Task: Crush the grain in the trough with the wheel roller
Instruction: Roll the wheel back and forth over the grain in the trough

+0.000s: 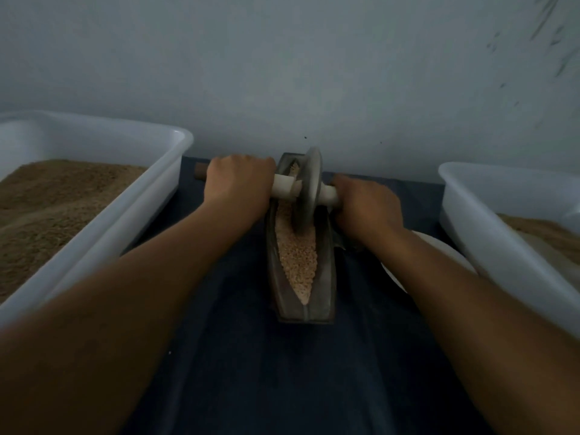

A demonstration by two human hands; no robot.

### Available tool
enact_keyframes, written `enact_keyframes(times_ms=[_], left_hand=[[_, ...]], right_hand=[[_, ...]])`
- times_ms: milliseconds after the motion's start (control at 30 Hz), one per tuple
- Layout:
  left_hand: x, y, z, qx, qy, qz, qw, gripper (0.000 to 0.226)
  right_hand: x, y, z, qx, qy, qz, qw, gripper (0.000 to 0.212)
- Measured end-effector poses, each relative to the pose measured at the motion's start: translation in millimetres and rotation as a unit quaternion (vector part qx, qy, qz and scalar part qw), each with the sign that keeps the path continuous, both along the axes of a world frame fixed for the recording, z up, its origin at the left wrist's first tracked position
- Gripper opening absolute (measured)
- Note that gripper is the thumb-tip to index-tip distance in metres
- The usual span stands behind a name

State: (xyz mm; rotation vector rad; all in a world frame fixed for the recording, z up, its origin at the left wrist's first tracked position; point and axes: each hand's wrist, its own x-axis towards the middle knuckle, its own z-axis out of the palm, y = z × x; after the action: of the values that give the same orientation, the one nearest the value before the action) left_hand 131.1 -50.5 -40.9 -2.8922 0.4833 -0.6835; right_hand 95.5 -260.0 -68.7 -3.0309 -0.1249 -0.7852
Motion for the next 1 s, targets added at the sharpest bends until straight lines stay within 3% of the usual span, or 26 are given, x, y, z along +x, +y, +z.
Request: enact_keyframes(times_ms=[200,367,500,700,867,1000], left_hand=[[-41.3,19.5,0.8,0.001,0.056,-0.012,0.998,0.030],[-71.6,37.2,3.8,-0.007,0.113,-0.022,0.993,0.029],[-83.4,38.9,2.7,-0.009,0.081,-0.020,0.996,0.029],[-78.4,29.7,-5.7,-0.020,0.024,-0.069,0.997,0.040],[-38.6,16.8,1.6,-0.020,0.058,-0.042,0.997,0.044],[-5.4,8.0,1.6,-0.048,0.075,-0.019,0.996,0.049]], right_hand=[[-44.3,13.9,6.4,-0.048,-0.020,0.018,0.998,0.015],[-88.6,22.2,8.2,-0.080,-0.065,0.039,0.994,0.024],[-99.4,25.2,11.7,-0.074,-0.051,0.041,0.995,0.027],[-83.3,16.0,2.2,-0.059,-0.013,0.030,0.998,0.025],[-44.5,12.7,1.4,-0.075,-0.011,0.003,0.997,0.024],[-9.7,8.8,7.4,-0.083,-0.001,-0.013,0.996,0.041]])
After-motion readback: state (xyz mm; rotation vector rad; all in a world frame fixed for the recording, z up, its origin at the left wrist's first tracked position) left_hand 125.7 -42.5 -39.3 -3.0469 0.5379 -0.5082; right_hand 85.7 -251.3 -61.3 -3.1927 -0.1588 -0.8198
